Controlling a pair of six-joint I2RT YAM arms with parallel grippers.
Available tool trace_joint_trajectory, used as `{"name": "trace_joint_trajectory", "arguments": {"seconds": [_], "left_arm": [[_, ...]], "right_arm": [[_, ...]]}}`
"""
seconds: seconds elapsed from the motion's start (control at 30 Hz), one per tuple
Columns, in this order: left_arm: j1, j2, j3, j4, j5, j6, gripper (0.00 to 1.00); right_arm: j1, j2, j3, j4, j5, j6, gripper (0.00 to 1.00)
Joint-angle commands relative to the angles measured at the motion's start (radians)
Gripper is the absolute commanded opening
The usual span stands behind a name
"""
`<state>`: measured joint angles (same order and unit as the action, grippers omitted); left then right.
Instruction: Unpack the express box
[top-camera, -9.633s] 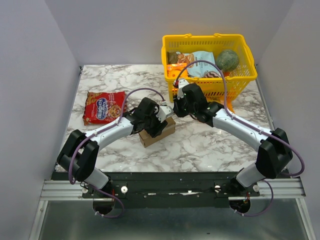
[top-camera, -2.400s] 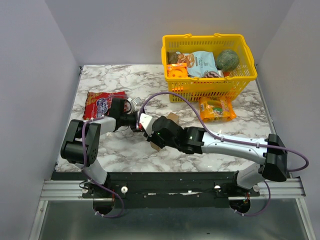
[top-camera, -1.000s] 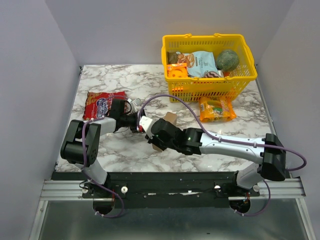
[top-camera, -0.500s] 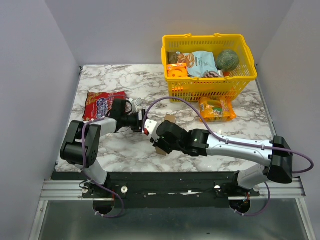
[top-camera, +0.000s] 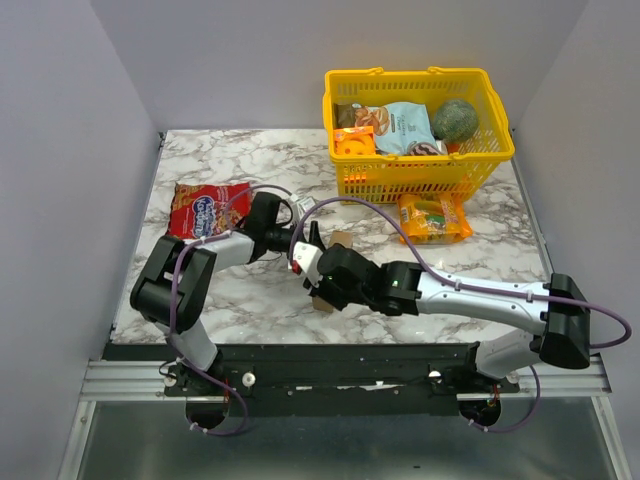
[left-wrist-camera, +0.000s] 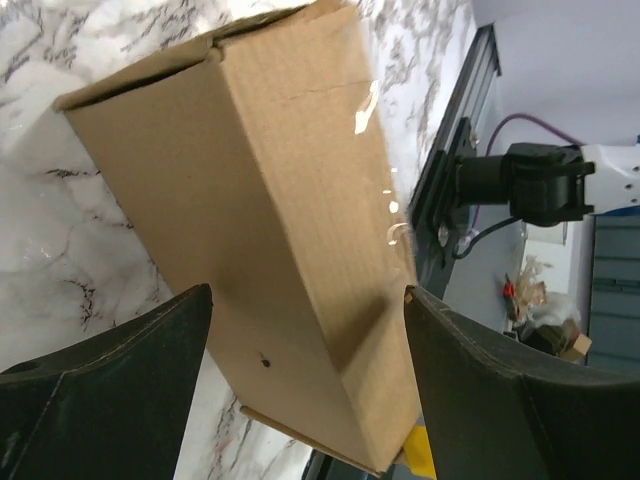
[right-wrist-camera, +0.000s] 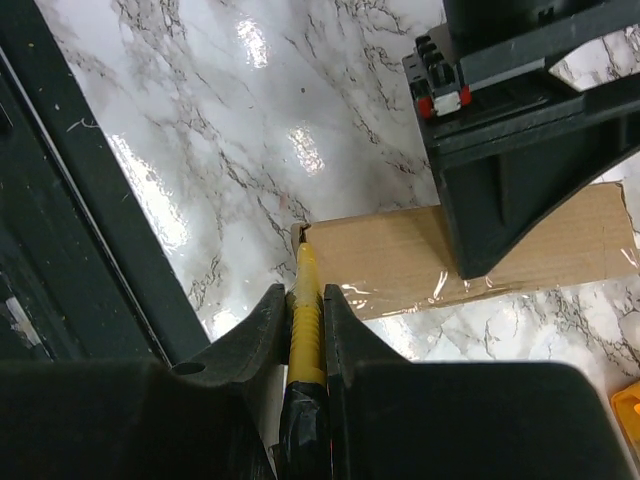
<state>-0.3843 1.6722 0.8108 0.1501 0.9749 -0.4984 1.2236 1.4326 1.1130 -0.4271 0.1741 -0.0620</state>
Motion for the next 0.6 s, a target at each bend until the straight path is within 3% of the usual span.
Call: {"name": "trace_joint_trajectory", "arguments": {"seconds": [0.0,0.57], "left_arm": [[-0.016,0.073,0.054,-0.198,-0.037,0.144,0.84],[-0.059,0.119,0.091,-0.313,-0.117,0.313,0.79]], "right_arm": [[-0.003,-0.031,-0.024,-0.004,0.001,-0.012,0.0],[-0.059,-0.041,0.025,-0.156,-0.079,-0.11,0.0]]}}
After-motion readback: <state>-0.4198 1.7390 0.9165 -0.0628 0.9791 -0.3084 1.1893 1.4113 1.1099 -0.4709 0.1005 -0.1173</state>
